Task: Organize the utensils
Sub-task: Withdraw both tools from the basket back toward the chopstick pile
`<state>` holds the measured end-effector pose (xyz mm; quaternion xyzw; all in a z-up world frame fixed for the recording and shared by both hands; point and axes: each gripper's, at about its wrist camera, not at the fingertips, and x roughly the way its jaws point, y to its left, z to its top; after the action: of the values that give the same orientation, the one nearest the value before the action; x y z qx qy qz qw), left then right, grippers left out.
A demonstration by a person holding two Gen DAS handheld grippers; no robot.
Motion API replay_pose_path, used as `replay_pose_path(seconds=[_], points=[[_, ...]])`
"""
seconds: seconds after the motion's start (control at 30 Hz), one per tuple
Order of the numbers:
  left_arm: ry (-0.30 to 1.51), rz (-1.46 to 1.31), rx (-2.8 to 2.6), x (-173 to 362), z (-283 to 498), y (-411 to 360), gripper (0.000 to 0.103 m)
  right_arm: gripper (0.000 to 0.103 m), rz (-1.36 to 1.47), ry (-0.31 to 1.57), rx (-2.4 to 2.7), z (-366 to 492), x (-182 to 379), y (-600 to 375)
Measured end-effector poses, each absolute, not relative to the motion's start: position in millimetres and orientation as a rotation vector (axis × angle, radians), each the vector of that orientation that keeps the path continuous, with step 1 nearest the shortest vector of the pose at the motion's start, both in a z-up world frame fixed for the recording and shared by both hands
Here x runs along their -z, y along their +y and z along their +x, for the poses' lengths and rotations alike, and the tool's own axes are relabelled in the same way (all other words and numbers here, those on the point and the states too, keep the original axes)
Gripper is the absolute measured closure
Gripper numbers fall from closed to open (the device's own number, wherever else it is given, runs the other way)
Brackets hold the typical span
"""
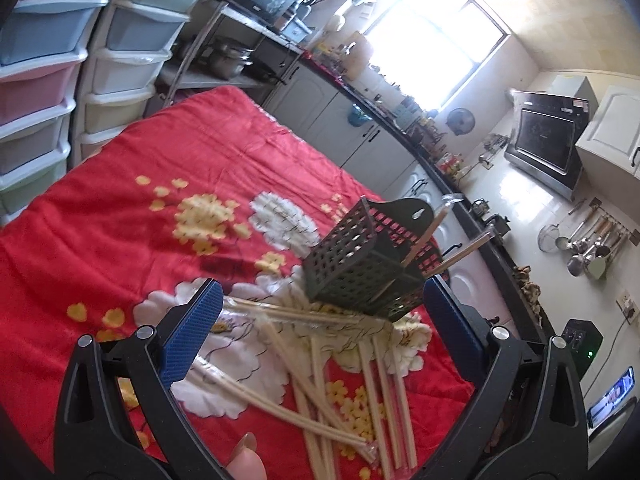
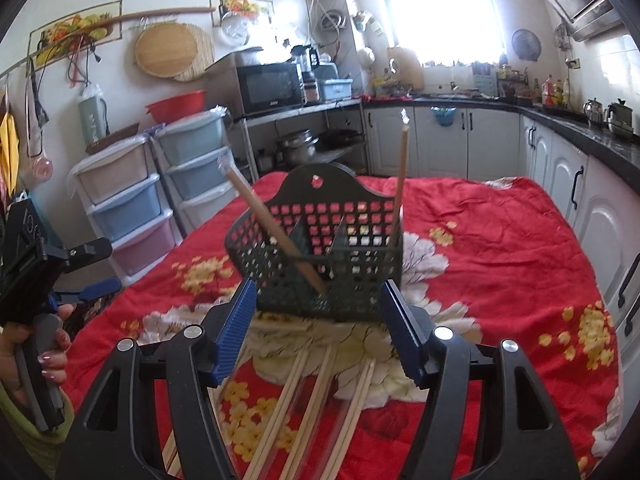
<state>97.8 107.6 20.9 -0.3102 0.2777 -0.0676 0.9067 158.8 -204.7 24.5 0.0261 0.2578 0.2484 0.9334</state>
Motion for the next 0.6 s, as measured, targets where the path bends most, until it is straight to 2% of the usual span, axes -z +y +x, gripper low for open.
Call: replay_pose_path(seconds=[0.2, 0.6], points=[[0.611, -0.652, 0.113, -7.2, 91.1, 113.0, 0.011, 0.042, 0.04, 0.558, -0.533, 154.1, -16.4, -197.6], [0.695, -0.681, 0.097, 21.3, 84.1, 118.1, 0.011, 0.051, 0.021, 0.63, -0.562, 150.4, 2.5, -185.2]])
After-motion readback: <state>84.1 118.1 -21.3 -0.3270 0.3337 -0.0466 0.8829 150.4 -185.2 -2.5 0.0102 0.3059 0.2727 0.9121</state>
